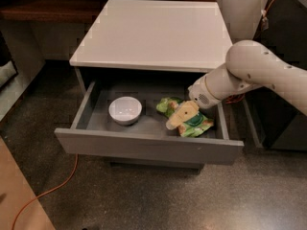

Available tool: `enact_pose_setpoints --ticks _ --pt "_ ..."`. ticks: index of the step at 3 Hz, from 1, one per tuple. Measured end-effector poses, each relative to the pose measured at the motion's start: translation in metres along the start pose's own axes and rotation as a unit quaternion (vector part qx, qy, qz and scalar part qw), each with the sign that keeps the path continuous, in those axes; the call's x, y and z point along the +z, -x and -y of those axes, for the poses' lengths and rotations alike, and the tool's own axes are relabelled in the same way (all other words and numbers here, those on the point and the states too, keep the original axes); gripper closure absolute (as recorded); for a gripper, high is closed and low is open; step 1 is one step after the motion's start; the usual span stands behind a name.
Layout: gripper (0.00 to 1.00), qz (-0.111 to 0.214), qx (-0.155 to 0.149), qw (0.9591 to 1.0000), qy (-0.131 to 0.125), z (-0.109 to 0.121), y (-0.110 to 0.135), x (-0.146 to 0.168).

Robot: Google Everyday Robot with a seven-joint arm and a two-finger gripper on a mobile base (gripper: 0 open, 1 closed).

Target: Pick green rice chip bag from top drawer and place on counter

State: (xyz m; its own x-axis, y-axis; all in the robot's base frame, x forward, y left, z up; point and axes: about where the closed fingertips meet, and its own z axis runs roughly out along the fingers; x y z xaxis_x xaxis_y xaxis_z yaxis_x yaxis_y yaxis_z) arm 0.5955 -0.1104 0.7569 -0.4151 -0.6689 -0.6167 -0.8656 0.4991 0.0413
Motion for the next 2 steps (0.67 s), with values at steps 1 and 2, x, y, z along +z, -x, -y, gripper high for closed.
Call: enact_pose_setpoints --ticks 1,2 --pt "0.00 -0.030 0.028 0.9990 -0.019 0.013 -0.003 0.026" --pt "0.00 -0.059 0.052 0.9953 -0.056 0.029 -0.011 0.051"
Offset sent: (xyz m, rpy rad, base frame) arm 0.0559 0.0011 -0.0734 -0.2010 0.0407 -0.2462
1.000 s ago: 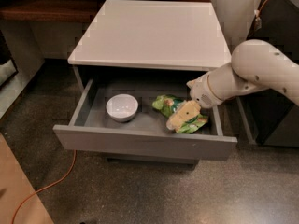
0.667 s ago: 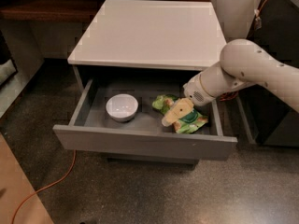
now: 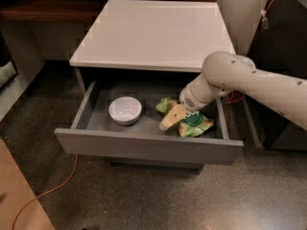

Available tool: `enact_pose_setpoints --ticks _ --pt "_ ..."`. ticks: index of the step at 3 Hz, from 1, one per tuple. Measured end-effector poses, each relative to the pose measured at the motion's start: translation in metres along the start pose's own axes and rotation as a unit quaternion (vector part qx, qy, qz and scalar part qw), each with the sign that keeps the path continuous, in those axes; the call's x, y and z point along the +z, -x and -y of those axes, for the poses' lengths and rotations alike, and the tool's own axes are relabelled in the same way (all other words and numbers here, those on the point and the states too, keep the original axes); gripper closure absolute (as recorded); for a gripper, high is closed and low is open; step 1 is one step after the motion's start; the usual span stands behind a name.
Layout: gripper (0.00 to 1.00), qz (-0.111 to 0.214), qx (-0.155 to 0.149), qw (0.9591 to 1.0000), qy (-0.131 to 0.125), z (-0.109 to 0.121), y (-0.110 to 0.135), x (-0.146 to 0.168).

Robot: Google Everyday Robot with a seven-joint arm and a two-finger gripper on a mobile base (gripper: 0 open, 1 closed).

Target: Pick green rice chip bag from top drawer and place on counter

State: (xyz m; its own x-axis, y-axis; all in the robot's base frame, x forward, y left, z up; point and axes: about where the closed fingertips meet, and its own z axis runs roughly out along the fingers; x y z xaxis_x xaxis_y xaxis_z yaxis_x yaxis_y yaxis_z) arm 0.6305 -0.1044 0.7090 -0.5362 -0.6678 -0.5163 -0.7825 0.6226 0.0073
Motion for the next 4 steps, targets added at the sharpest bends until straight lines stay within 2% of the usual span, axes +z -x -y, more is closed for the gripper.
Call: enact_pose_setpoints --ticks 1,2,3,4 --pt "0.00 -0.023 0.022 0.9992 -0.024 0.014 -0.006 0.019" --pt "0.00 -0.051 0.043 0.9971 -0.035 0.023 -0.018 0.043" --pt "0.00 -0.066 0.051 0.9959 -0.035 0.026 -0.025 0.056" --pt "0.18 -0.081 0.060 0.9945 -0.029 0.028 -0.034 0.068"
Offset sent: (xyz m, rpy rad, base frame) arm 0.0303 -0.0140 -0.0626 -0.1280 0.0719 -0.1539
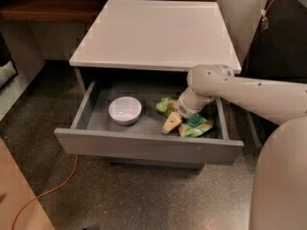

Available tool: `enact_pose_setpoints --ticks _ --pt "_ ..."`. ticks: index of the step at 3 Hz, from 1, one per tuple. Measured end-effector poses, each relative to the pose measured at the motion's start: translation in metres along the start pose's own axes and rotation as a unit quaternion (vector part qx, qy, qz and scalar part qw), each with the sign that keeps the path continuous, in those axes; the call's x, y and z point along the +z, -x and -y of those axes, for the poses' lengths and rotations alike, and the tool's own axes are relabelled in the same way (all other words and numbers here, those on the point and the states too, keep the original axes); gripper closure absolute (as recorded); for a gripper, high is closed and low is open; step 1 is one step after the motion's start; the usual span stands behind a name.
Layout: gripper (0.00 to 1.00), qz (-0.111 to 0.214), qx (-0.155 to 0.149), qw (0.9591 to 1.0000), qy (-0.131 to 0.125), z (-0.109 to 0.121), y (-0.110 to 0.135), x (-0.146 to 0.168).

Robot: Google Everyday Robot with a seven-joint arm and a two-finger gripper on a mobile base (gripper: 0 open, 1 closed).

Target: Pick green rice chip bag from top drawer and place on counter

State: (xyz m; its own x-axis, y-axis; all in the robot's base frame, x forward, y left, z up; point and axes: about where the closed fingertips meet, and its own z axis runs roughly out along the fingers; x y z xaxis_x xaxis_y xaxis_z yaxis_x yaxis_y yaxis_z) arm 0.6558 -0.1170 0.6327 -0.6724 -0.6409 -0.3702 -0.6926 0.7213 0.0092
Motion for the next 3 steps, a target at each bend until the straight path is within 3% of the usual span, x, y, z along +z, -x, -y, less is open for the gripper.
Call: enact_pose_setpoints --ticks 1,2,3 --pt "0.48 -0.006 -0.002 1.0000 -0.005 0.002 -0.003 0.002" --pt "0.72 -0.003 -0.022 0.9996 -0.016 0.002 0.001 -0.004" --pt "0.96 0.013 -0.064 0.9975 -0.026 -0.006 0.014 -0.024"
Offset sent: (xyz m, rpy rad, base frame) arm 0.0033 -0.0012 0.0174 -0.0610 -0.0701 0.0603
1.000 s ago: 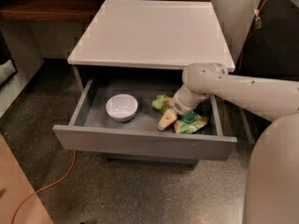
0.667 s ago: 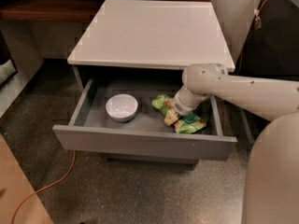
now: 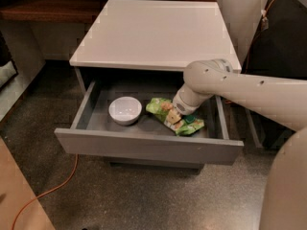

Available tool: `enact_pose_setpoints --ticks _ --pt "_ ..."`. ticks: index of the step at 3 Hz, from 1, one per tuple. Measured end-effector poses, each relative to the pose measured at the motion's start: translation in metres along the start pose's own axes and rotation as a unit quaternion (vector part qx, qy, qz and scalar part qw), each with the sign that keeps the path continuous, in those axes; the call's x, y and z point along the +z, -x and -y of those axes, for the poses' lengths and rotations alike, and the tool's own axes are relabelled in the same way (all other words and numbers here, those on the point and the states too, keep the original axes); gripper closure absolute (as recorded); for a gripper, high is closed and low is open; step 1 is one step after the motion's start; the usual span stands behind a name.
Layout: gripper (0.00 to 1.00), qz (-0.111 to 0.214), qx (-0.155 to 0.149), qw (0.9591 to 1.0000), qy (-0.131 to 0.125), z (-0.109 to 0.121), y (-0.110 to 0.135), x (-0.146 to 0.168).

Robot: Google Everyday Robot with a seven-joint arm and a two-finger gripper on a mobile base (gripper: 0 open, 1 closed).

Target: Pick green rice chip bag from top drawer and place on counter

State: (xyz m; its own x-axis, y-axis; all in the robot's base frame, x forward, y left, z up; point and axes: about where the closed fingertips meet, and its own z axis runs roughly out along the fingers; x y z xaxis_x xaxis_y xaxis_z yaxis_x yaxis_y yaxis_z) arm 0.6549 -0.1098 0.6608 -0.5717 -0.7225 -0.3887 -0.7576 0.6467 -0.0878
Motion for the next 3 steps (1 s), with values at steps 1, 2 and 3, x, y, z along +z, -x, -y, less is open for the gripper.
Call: enact_pose_setpoints --ticks 1,2,3 --pt "1.00 0.025 -0.052 0.9983 -0.014 -0.012 0.018 -0.032" --pt "1.00 0.045 -0.083 0.9953 -0.022 -0.022 0.027 -0.060" --pt "1.00 0.074 -0.113 0.9907 -0.020 -0.036 0.035 -0.098"
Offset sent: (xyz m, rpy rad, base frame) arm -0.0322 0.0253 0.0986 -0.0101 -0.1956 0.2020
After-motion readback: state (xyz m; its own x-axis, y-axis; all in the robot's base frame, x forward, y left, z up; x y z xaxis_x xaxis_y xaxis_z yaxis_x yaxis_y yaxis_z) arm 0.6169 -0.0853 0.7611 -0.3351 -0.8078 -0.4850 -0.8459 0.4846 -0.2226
